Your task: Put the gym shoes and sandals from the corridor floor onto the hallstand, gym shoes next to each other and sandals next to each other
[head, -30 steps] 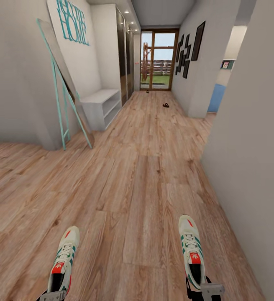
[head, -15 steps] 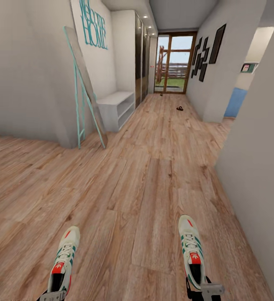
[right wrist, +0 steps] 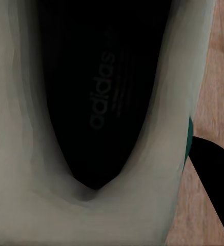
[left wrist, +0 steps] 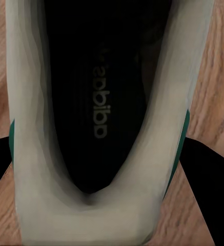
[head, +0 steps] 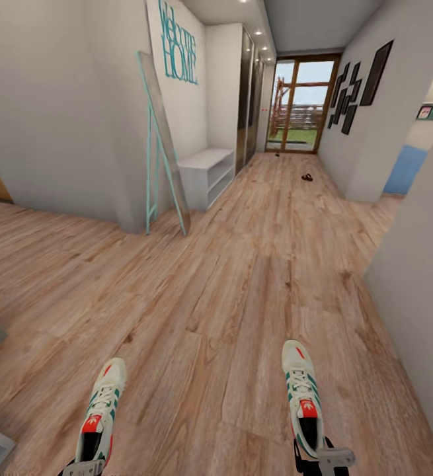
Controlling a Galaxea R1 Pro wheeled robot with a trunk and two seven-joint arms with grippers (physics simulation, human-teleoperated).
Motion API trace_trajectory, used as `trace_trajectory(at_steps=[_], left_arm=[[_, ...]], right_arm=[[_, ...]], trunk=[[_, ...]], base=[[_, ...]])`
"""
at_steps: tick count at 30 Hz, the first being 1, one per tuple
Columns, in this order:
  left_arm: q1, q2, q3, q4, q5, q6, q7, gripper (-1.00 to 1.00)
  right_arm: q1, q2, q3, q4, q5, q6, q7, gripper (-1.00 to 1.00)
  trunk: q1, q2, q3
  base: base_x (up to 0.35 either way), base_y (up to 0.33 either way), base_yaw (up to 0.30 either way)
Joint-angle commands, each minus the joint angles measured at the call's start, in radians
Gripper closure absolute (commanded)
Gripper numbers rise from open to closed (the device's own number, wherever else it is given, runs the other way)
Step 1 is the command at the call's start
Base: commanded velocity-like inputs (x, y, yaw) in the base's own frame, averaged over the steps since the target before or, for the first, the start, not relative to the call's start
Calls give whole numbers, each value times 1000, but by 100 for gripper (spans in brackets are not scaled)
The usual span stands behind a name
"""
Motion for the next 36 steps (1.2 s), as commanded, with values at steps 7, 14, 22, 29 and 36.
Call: trace_trajectory(at_steps=[7, 14, 22, 29, 36], left_arm=[[-1, 0, 8, 1, -2, -2, -8, 100], [-1, 0, 9, 2, -2, -2, -8, 100], [-1, 0, 9, 1, -2, -2, -8, 100], [-1, 0, 9, 1, -2, -2, -8, 100], [-1, 0, 9, 1, -2, -2, -8, 100]], right_arm=[[0, 0, 6, 0, 7, 0, -12, 100], [0, 0, 6, 0, 7, 0, -12, 100], [0, 2, 6, 0, 7, 0, -12, 100], [0, 2, 6, 0, 7, 1, -12, 100], [0, 2, 6, 0, 7, 1, -12, 100]], trunk=[[0, 0, 7], [0, 0, 14], [0, 0, 22], [0, 0, 25], [0, 0, 26]], base=[[0, 0, 217], [0, 0, 217], [0, 0, 223], [0, 0, 258], [-70, -52, 273]])
